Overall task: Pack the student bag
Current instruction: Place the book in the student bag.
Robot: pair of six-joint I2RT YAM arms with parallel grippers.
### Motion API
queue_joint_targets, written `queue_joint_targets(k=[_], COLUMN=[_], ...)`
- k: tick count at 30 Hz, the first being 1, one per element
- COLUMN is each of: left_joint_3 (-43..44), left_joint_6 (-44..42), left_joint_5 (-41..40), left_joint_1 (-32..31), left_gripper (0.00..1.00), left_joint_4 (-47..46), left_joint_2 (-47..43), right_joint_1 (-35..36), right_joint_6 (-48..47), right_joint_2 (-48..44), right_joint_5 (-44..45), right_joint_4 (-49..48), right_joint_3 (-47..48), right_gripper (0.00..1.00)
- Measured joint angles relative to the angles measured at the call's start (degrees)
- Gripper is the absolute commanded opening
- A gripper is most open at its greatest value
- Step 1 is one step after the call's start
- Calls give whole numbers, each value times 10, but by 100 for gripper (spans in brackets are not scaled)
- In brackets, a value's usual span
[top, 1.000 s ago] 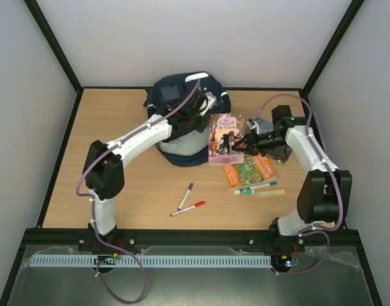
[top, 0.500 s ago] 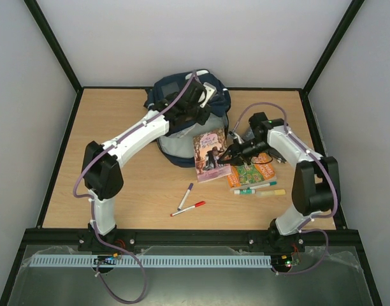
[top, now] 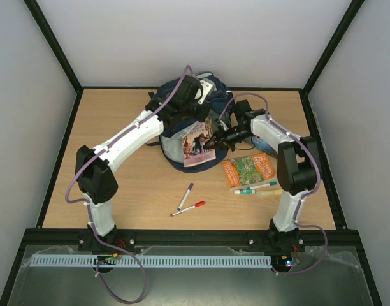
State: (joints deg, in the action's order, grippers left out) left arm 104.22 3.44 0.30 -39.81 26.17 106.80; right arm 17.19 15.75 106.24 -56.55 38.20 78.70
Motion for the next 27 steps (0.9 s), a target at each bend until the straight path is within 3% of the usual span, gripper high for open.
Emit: queue_joint_targets(k=[8,15,22,27], left_joint_3=[0,0,-10,-27], left_joint_6=[9,13,17,18], left_joint_5=[16,26,27,31], left_joint_1=[6,9,12,12], left_gripper=[3,3,2,2], left_joint_4=[0,-1,-13,-21], left_joint_2=[0,0,0,-1], right_joint_1=[0,0,1,1], right_joint_6=[57,61,39,7], right_joint_2=[78,138,161,133], right_joint_5=[5,41,116,178], right_joint_4=[-94,-130,-124,-125], right_joint_3=[28,79,121,79], right_gripper=[2,26,63,66])
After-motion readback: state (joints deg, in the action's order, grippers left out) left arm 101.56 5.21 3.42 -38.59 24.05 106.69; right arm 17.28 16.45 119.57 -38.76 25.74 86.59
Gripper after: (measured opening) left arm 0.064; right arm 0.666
